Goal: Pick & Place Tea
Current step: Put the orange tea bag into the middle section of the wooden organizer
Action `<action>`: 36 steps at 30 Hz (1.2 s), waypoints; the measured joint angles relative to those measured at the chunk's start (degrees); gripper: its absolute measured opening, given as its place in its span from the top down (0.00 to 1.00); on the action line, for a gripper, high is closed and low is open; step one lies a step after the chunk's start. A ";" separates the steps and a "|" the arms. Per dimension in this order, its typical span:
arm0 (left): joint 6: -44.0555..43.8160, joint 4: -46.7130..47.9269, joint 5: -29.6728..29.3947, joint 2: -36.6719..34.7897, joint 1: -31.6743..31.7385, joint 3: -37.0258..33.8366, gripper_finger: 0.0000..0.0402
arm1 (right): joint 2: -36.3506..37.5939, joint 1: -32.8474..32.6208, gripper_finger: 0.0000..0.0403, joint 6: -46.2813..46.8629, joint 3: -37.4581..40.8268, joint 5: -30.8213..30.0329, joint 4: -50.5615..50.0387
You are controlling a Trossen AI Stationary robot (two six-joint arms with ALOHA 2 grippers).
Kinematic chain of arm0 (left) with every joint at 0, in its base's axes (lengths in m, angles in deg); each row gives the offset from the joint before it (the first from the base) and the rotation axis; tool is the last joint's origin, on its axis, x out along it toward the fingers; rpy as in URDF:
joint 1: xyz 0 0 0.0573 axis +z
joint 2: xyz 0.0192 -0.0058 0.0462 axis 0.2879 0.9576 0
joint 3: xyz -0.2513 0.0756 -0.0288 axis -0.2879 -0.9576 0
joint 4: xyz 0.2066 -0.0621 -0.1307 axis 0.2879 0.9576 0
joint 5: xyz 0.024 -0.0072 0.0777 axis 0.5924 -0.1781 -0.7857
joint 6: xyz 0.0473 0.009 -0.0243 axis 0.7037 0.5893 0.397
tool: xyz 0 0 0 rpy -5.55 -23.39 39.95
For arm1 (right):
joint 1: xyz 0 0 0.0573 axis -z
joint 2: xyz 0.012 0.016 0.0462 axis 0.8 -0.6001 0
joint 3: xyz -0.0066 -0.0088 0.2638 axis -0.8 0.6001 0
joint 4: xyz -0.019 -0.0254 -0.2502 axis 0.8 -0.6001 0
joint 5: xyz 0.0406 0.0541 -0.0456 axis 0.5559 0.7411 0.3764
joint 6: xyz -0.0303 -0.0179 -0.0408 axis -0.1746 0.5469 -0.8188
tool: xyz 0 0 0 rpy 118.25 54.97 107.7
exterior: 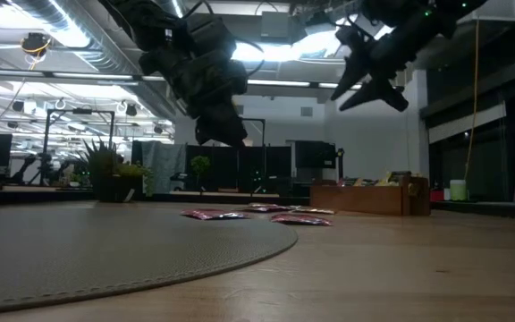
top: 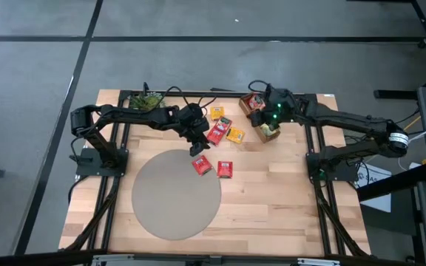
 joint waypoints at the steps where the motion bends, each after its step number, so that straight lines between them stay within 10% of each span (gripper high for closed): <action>1: -0.35 -0.58 -0.02 0.00 0.00 0.00 0.65 | -0.12 -0.74 0.69 0.41 0.00 0.08 0.50; 16: -12.74 -6.92 -7.54 0.00 0.08 0.04 0.65 | -17.24 -9.00 0.98 1.66 0.00 -3.89 4.66; 36: -15.93 -6.02 -7.43 0.00 -0.11 0.04 0.65 | -34.84 -14.33 0.98 4.11 -0.19 -0.57 7.45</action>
